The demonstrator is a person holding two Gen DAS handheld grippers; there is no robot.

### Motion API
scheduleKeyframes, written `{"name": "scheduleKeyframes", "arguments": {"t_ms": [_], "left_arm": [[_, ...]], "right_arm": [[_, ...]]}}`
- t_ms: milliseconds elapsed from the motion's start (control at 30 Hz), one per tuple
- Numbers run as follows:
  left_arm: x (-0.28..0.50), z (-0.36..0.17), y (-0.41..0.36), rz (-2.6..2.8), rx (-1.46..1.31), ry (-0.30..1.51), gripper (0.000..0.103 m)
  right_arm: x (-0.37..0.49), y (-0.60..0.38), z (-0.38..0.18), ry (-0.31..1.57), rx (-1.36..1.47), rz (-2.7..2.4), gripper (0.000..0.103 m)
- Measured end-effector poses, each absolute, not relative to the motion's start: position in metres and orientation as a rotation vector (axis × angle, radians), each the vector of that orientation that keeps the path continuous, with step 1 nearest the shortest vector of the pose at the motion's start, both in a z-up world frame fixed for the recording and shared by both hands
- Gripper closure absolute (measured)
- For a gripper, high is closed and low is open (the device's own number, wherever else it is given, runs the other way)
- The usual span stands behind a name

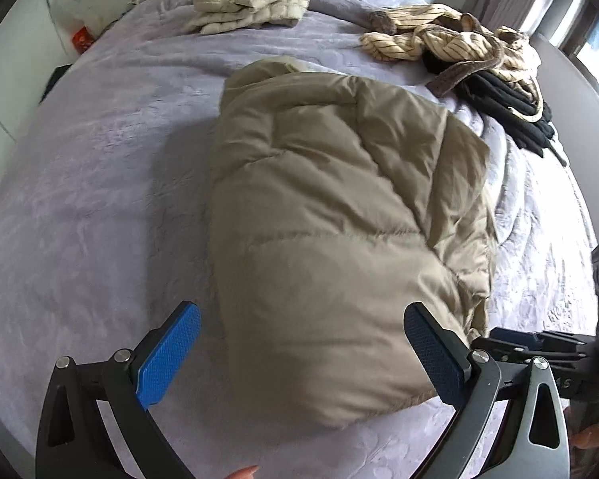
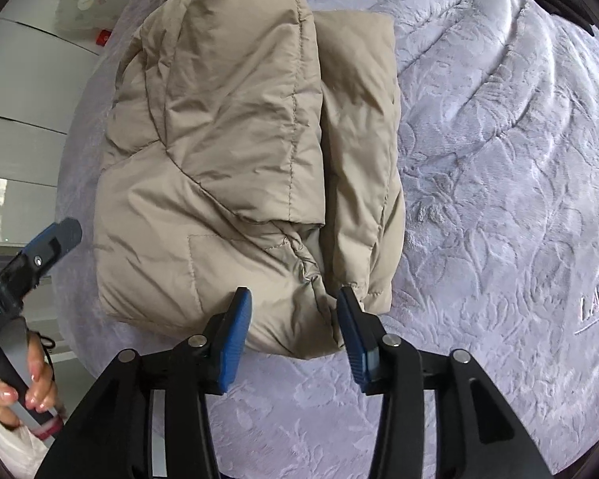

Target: Fold large clothes

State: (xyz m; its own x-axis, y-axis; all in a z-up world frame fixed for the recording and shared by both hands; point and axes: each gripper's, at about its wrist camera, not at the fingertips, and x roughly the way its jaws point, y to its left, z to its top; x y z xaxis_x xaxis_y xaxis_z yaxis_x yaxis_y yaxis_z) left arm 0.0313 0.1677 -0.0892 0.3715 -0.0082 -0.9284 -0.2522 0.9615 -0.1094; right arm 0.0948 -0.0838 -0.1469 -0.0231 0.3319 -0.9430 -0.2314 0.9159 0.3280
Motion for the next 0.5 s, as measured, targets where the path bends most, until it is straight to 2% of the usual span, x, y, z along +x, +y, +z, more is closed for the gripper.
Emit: {"name": "scheduleKeyframes", "arguments": {"t_ms": [133, 267, 300, 467, 500], "left_arm": [[0.019, -0.086, 0.173, 0.228, -0.242, 1.165, 0.001], [0.012, -0.09, 0.179, 0.236, -0.259, 1.186, 0.001], [0.011, -0.09, 0.18, 0.236, -0.257, 1.192, 0.001], [0.005, -0.093, 0.182, 0.264, -0.243, 1.226, 0.001], [0.002, -0.093, 0.184, 0.264, -0.253, 1.229, 0.001]], "right_arm": [[0.089, -0.081, -0.136, 1.523, 0.084, 0.471, 0.03], [0.084, -0.077, -0.131, 1.523, 0.066, 0.47, 0.026], [0.083, -0.076, -0.129, 1.521, 0.065, 0.473, 0.022], [0.073, -0.067, -0.117, 1.5, 0.044, 0.47, 0.021], [0.071, -0.065, -0.116, 1.493, 0.046, 0.467, 0.016]]}}
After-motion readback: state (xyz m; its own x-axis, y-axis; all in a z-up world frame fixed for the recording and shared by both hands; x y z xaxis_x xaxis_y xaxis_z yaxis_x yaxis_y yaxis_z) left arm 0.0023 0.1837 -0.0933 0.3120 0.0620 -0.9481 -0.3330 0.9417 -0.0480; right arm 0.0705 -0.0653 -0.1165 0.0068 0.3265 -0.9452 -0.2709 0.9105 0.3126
